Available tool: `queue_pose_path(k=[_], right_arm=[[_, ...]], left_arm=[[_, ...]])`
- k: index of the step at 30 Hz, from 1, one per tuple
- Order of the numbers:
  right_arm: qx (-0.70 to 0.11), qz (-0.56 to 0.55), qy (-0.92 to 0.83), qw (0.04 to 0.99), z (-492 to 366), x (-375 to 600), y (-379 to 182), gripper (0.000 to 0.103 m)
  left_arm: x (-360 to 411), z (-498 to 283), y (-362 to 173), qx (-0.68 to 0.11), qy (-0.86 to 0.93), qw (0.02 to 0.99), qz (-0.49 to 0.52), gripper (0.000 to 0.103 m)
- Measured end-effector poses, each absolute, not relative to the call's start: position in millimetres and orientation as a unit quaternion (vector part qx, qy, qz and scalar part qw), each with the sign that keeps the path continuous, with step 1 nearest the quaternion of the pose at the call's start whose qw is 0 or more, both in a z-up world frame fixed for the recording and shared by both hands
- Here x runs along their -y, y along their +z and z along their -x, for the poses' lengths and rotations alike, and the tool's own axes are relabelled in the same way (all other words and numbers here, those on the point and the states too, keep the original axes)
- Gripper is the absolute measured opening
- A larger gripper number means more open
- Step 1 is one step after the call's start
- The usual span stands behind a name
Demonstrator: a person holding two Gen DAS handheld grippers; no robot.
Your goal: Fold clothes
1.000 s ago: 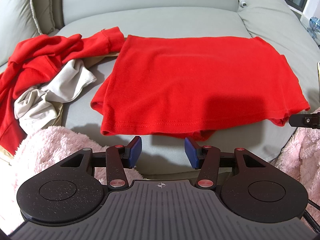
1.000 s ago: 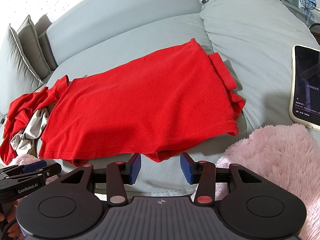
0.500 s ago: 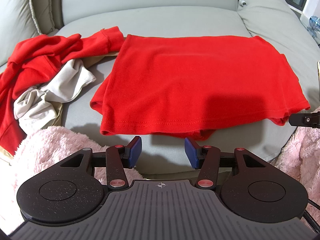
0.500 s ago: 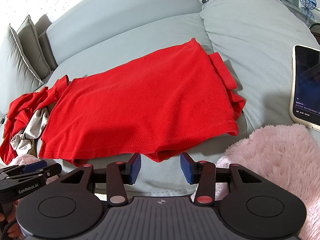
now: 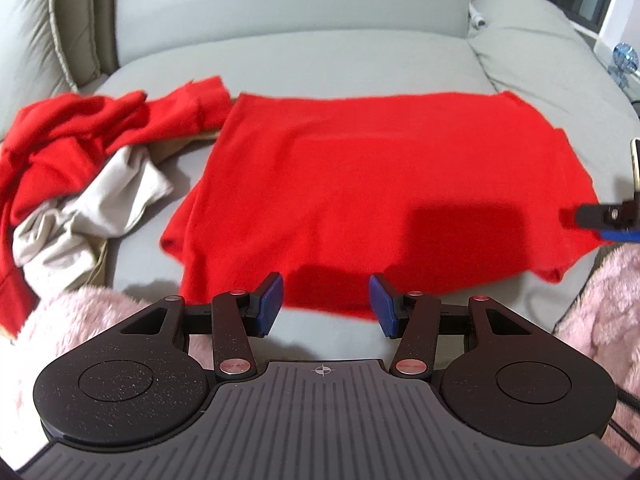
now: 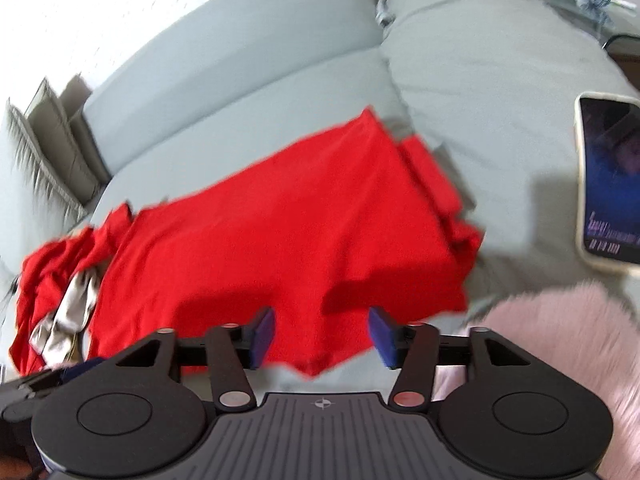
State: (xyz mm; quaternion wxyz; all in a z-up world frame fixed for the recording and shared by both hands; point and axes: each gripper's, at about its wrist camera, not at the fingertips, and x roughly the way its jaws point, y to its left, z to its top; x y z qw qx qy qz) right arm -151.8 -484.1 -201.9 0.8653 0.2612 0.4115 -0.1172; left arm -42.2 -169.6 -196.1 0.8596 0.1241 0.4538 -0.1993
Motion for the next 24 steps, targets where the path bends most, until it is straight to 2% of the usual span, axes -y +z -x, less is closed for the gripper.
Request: queue_pose_path(k=[5, 9, 18, 24], right_arm=[[-0.408, -0.291, -0.166, 0.849, 144.4, 512.7, -212.5, 0.062], [-0.414, -0.304, -0.18, 0.839, 143.5, 521.6, -218.9, 0.072], [-0.468, -0.448, -0.124, 0.752, 152.0, 515.5, -240.1, 0.072], [-0.435, -0.471, -0.14, 0.755, 153.8, 505.1, -261.0, 0.071]], left_arm=[[181.8, 36.2, -197.7, -0.452, -0.206, 0.858, -0.129, 0.054], [184.6, 35.8, -200.0, -0.455, -0.209, 0.856, -0.131, 0.054], [175.4, 39.7, -206.0, -0.47, -0.198, 0.851, -0.123, 0.055], [175.6, 44.7, -205.0, -0.462, -0.205, 0.853, -0.131, 0.055]])
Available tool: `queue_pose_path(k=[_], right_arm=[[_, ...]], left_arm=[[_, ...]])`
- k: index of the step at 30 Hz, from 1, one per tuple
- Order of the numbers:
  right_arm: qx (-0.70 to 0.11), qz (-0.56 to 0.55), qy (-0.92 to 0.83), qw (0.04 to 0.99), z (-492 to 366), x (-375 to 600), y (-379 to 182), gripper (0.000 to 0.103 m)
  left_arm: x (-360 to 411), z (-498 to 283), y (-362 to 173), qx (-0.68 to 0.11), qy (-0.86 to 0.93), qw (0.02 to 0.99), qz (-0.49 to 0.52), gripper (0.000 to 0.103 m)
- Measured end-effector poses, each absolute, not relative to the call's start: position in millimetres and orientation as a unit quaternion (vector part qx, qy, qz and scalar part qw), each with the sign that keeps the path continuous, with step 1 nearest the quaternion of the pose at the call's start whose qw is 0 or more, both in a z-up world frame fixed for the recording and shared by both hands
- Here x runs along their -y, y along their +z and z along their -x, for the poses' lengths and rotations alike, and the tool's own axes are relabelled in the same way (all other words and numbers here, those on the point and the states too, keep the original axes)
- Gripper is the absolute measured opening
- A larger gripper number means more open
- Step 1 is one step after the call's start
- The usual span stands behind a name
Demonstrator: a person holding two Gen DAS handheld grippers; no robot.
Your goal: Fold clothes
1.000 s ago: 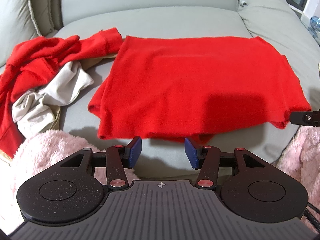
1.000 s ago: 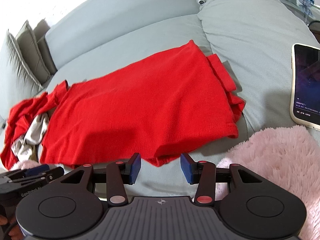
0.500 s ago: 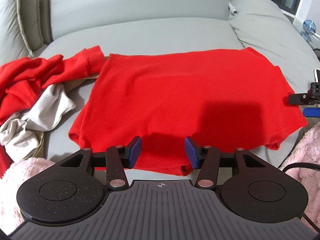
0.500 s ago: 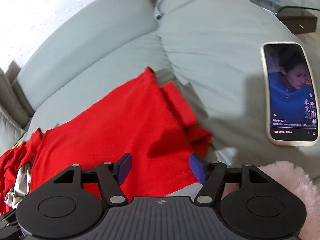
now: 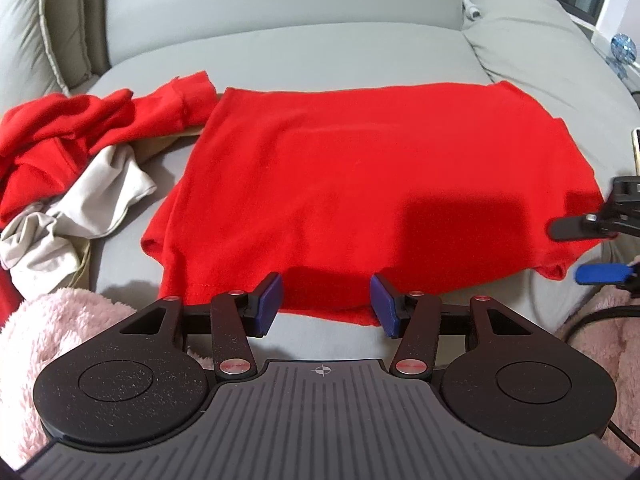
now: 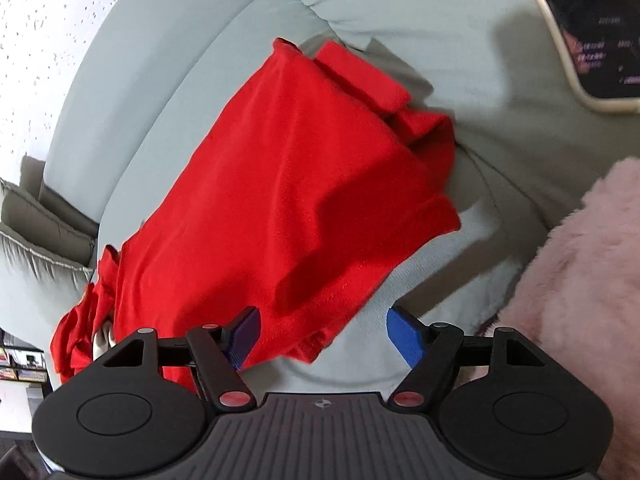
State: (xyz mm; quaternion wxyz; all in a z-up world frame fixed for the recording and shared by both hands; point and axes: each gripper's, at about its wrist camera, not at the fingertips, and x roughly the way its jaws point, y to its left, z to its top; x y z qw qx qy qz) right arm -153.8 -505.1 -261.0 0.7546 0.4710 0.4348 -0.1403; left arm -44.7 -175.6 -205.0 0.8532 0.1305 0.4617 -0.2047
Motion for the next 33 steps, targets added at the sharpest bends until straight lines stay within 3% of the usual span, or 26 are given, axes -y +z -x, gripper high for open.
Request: queue_pose_path(k=[2, 4, 13, 16, 28, 29, 31, 33], right_arm=[[-0.405, -0.48, -0.151, 0.764, 159.3, 504.9, -261.3, 0.07], [-0.379, -0.461, -0.164, 0.785, 165.0, 502.3, -254.9, 0.055], [-0.324, -0.493, -0.196, 0.783, 169.9, 506.9, -261.7, 0.054], [-0.297, -0.451, -0.22, 0.812, 167.5, 509.5, -257.5, 0.048], [-0.335, -0.322, -0.22, 0.858, 144.2, 495.0, -256.7, 0.056], [-0.351, -0.32, -0.222, 0.852, 144.3, 491.6, -249.2, 0.057], [-0.379, -0.35, -0.231, 0.825, 151.9, 490.2, -235.0, 0.071], [-0.363, -0.385, -0.216, 0.82, 165.5, 492.3, -221.3, 0.07]], left_arm=[[173.5, 46.2, -203.9, -0.458, -0.206, 0.855, -0.129, 0.055], [171.9, 46.1, -203.7, -0.458, -0.204, 0.856, -0.126, 0.055], [174.2, 47.6, -204.5, -0.457, -0.209, 0.855, -0.131, 0.055], [172.3, 47.7, -204.6, -0.458, -0.208, 0.855, -0.13, 0.055], [166.8, 48.3, -203.2, -0.461, -0.208, 0.855, -0.12, 0.055], [165.3, 48.6, -202.5, -0.46, -0.208, 0.855, -0.119, 0.055], [162.2, 48.0, -202.1, -0.461, -0.208, 0.855, -0.114, 0.057], [160.3, 45.4, -203.3, -0.465, -0.202, 0.855, -0.108, 0.059]])
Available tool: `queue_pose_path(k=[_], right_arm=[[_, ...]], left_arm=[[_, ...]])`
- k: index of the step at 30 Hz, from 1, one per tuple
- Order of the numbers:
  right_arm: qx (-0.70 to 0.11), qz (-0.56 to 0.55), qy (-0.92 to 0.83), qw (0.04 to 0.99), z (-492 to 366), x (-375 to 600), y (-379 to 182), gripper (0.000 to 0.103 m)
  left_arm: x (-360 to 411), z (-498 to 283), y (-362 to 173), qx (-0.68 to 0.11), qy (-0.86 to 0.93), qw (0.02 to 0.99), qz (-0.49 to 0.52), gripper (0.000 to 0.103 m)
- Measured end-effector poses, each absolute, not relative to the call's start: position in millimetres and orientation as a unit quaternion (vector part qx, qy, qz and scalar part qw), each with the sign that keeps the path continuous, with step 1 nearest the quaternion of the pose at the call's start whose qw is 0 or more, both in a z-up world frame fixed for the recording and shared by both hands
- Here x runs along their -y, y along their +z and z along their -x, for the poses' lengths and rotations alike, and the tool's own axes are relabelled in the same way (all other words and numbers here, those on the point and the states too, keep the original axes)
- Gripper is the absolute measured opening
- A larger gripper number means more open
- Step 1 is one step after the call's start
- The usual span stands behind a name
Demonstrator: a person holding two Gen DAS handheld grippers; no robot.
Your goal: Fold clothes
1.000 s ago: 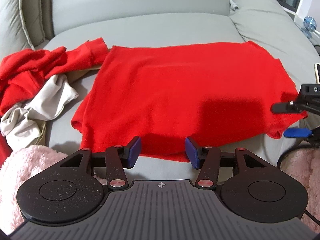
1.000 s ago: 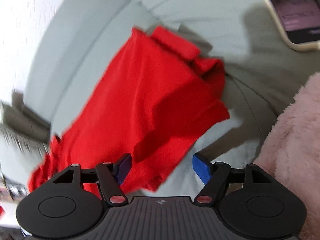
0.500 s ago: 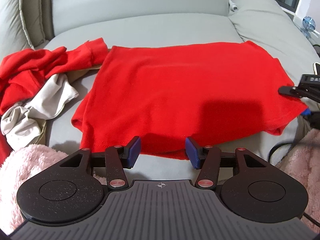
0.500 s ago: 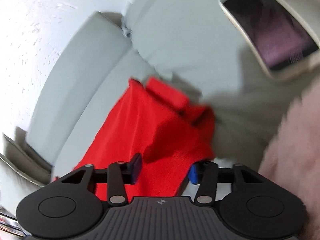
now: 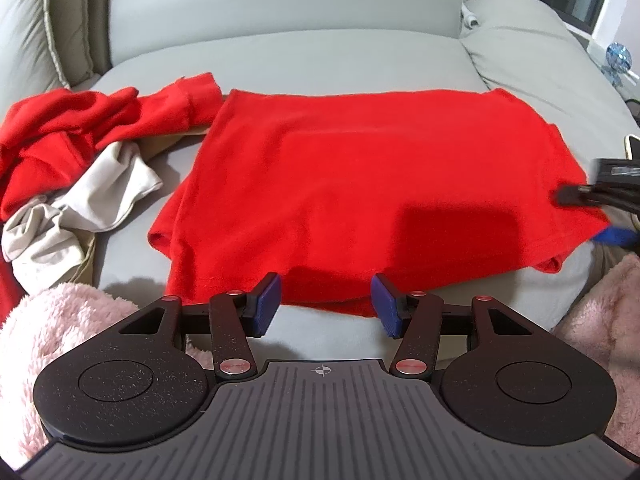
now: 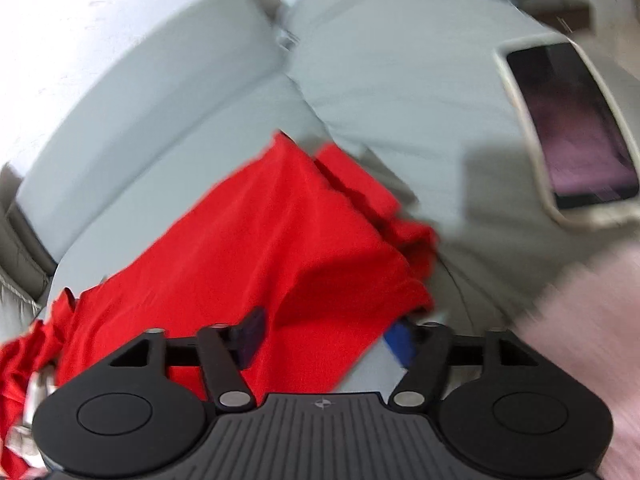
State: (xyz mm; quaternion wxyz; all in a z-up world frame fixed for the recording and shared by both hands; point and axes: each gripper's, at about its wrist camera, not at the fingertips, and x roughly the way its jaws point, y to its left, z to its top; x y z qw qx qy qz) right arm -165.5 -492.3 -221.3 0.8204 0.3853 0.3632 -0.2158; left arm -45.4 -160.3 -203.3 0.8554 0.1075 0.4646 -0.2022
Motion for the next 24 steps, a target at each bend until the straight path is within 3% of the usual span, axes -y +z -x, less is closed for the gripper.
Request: queue_pose_path(k=[2, 6, 11, 17, 24], right_arm=[[-0.322, -0.388, -0.194, 0.841, 175.7, 506.3, -196.8, 0.071], [-0.224, -0.388, -0.14, 0.883, 182.1, 560.8, -162.1, 0.086], [-0.124, -0.377, -0.121, 0.91, 178.6, 659.1, -162.1, 0.089], [-0.095, -0.4, -0.137, 0.901, 167.6, 735.8, -200.7, 0.089], [-0.137, -0.382, -0.146, 0.902, 136.8, 753.9, -237.5, 0.089]], left_arm=[[159.7, 43.1, -204.6, -0.469, -0.199, 0.854, -0.103, 0.059], [165.0, 43.8, -207.7, -0.473, -0.201, 0.85, -0.117, 0.059], [169.4, 44.9, -212.4, -0.479, -0.193, 0.846, -0.136, 0.06], [173.7, 47.9, -214.4, -0.478, -0.176, 0.847, -0.155, 0.06], [178.6, 49.5, -214.6, -0.472, -0.151, 0.851, -0.177, 0.06]])
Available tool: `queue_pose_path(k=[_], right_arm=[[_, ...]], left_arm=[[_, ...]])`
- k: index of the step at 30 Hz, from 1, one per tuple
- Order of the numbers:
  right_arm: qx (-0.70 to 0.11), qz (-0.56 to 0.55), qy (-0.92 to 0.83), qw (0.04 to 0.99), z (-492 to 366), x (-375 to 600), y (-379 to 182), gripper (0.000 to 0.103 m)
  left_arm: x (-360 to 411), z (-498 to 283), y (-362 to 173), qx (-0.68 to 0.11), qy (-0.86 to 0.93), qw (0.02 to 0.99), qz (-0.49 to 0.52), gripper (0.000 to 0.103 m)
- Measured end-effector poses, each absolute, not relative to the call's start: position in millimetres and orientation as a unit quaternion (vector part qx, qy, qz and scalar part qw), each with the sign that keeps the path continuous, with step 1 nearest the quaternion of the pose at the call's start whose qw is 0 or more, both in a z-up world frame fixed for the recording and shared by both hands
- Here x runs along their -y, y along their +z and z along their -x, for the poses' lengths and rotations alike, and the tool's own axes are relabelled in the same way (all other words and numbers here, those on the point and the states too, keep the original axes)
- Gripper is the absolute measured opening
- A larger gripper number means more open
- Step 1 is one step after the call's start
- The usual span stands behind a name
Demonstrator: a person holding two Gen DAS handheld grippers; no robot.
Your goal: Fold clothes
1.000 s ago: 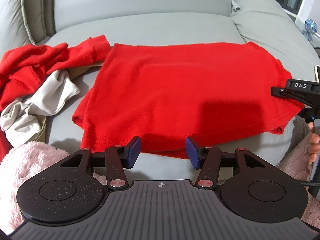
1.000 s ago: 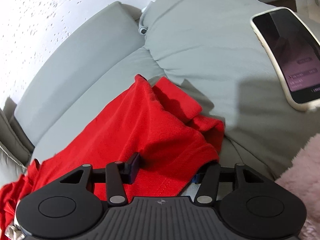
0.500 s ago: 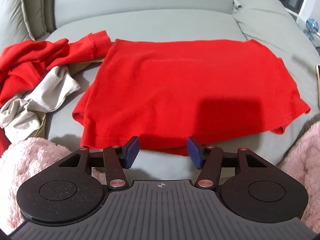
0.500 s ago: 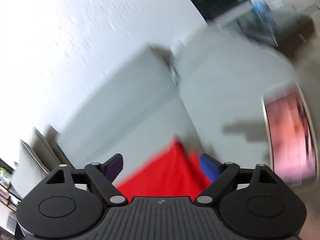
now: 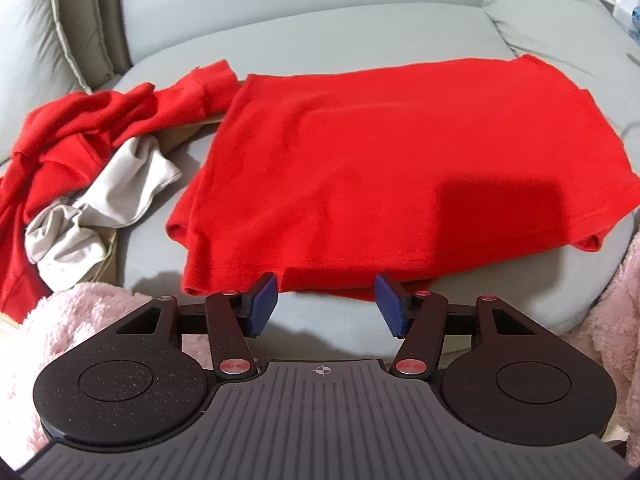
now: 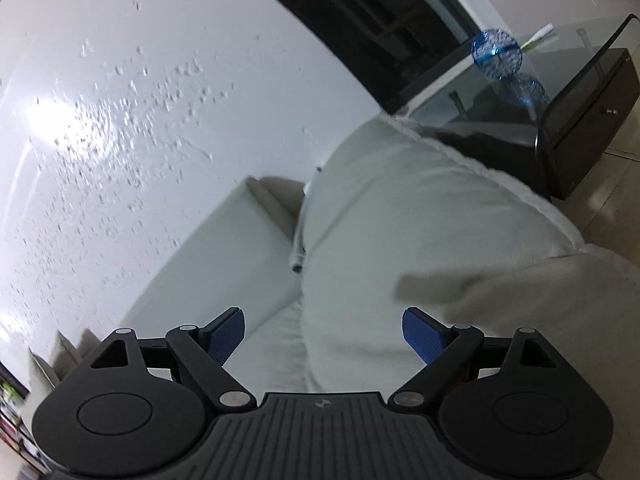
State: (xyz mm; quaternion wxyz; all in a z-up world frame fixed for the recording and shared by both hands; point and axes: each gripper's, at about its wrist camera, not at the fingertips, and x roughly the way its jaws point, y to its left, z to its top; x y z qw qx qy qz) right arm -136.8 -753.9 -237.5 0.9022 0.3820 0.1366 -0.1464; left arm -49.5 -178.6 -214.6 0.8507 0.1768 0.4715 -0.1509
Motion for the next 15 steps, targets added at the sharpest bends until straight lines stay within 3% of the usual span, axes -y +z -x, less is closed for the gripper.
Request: queue_pose_path(k=[4, 9, 15], right_arm=[[-0.122, -0.355, -0.181, 0.909, 128.5, 761.2, -231.0, 0.086], [-0.077, -0.311, -0.196, 0.927, 131.9, 761.2, -178.4, 0.086], [-0.167, -0.352, -0.15, 0.909, 148.6, 683.9, -165.4, 0.087]], left_arm=[[179.4, 50.6, -213.6, -0.469, -0.146, 0.852, -0.181, 0.06], [177.9, 50.1, -211.3, -0.464, -0.146, 0.856, -0.175, 0.06], [176.7, 49.0, -209.9, -0.462, -0.154, 0.859, -0.159, 0.06]])
